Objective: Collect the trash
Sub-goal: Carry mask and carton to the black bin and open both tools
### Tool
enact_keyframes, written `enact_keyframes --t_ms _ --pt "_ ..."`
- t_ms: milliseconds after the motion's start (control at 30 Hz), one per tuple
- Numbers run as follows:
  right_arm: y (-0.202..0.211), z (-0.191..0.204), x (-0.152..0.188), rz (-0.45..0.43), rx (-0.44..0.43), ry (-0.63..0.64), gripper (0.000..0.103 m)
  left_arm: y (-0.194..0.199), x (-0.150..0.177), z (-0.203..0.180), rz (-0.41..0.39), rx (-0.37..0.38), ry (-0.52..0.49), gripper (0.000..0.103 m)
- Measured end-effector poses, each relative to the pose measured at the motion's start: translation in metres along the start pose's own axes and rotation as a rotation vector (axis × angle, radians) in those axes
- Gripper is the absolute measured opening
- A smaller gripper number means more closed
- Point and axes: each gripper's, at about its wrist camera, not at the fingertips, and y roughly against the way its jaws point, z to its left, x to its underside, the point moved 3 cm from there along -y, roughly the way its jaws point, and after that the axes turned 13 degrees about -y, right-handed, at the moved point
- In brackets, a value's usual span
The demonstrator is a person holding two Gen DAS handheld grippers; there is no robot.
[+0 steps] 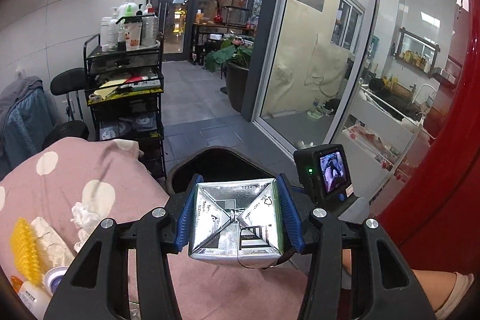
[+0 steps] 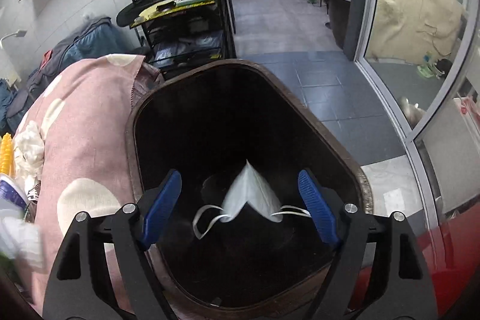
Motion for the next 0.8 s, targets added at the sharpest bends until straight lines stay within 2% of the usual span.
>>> enact_keyframes --t_ms 167,400,633,800 --pt "0.031 -0.017 0.003 -0.063 0.010 -0.021 0.080 -0.037 -0.002 -0.008 0.052 0.012 0.006 0.048" --pt "0.071 -0.055 0.011 -0.129 0.127 -0.041 0.083 -0.087 -0.006 -0.017 0.108 0.032 0.035 0.048" --pt "0.094 -0.074 0.033 -0.144 0.117 -0.052 0.083 -0.132 0.000 -0.035 0.199 0.033 0.001 0.048" --pt "0.106 -0.076 0.048 -0.154 0.111 -0.047 0.083 -0.164 0.013 -0.040 0.308 0.019 -0.020 0.048"
